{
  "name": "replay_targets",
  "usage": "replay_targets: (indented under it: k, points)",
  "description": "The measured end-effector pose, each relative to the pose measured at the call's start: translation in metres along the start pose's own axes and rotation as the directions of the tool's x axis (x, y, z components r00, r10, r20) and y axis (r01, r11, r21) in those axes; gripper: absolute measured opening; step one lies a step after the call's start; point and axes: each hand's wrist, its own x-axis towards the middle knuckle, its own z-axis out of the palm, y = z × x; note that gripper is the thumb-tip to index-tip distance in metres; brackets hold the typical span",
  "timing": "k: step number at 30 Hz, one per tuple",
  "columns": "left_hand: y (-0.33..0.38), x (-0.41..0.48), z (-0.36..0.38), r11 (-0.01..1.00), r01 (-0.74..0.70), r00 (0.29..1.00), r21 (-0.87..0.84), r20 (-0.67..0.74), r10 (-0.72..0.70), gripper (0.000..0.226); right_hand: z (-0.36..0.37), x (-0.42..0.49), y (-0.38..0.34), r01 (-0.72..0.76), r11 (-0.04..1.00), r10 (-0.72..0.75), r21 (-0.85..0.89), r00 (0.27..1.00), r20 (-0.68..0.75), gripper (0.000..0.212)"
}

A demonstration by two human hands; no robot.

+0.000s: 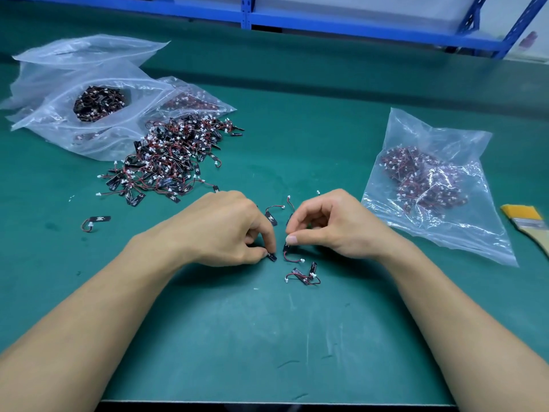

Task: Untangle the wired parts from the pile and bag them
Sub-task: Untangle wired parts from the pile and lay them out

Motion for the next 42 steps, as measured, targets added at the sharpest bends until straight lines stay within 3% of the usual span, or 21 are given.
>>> replay_targets:
  k: [4,9,14,20,27,34,38,42]
  points:
    - [-0.002,-0.001,-0.001,1.000,0.006,1.000,-0.022,0.005,-0.006,0.018,0.000,-0.002,-0.001,0.009,0.995,-0.010,-0.102,1.000,-0.010,0.004]
    - [-0.005,-0.004,-0.009,0.987,0.005,0.999,-0.158,-0.050,-0.013,0.015,-0.015,-0.006,-0.006,-0.005,0.997,0.001,-0.077,0.998,-0.061,0.001]
    - [-0.029,-0.009,-0.020,0.975,0.113,0.934,-0.190,-0.315,-0.169,0.015,-0.032,-0.019,-0.013,0.008,0.989,0.010,-0.151,0.993,0.121,0.016]
    - [-0.041,-0.009,-0.019,0.961,0.206,0.884,-0.183,-0.386,-0.263,0.013,-0.023,-0.021,-0.021,0.023,0.971,0.045,-0.240,0.960,0.276,0.024]
    - [-0.037,-0.006,-0.016,0.971,0.152,0.905,-0.183,-0.370,-0.211,0.010,-0.017,-0.020,-0.020,-0.005,0.940,0.110,-0.340,0.950,0.291,0.015]
    - [-0.033,-0.006,-0.016,0.977,0.078,0.910,-0.200,-0.385,-0.151,0.007,-0.022,-0.022,-0.020,-0.043,0.964,0.139,-0.263,0.923,0.360,0.010]
    - [-0.012,-0.004,-0.014,0.966,-0.097,0.931,-0.239,-0.364,0.003,0.007,-0.034,-0.025,-0.018,-0.084,0.985,0.127,-0.147,0.941,0.315,0.013]
    - [0.014,0.000,-0.001,0.948,-0.216,0.959,-0.233,-0.233,0.161,0.010,-0.040,-0.025,-0.010,-0.161,0.977,0.184,-0.139,0.967,0.174,0.021]
